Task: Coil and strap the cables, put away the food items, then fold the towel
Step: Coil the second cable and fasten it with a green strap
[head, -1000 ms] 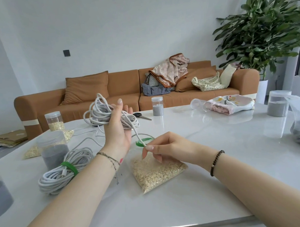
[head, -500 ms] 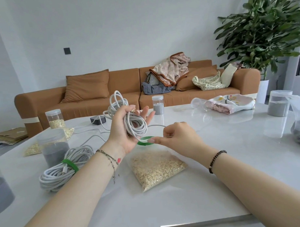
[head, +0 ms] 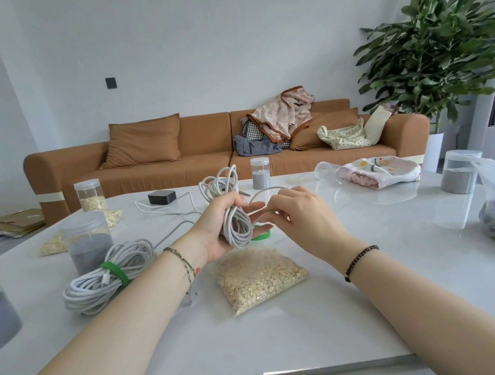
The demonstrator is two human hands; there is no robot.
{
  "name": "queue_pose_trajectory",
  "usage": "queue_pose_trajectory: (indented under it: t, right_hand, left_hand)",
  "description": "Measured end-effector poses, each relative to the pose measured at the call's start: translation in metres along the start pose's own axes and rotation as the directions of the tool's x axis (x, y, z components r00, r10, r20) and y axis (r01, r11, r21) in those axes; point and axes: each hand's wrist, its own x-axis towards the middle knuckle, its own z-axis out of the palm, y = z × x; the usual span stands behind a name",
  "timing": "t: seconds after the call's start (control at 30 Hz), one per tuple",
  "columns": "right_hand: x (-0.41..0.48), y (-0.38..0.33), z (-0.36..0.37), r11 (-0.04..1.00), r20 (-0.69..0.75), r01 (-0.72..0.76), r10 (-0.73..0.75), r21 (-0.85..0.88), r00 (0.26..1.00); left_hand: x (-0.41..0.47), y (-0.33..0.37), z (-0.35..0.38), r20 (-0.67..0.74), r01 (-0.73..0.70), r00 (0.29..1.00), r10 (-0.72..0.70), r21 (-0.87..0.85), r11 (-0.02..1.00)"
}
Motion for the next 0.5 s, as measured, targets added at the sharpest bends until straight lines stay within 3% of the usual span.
queue_pose_trajectory:
  t: [0.2, 0.5]
  right_hand:
    - [0.000, 0.005, -0.001, 0.983, -0.122, 0.050, -0.072, -0.174, 0.990]
    - [0.003, 0.005, 0.003, 0.982, -0.054, 0.145, -0.152, -0.118, 0.987]
  left_hand:
    - [0.002, -0.012, 0.004, 0.018, 0.054, 0.998, -0.057, 0.161, 0.986]
    - [0.007, -0.010, 0.000, -0.089, -0.016, 0.996, 0.027, 0.128, 0.992]
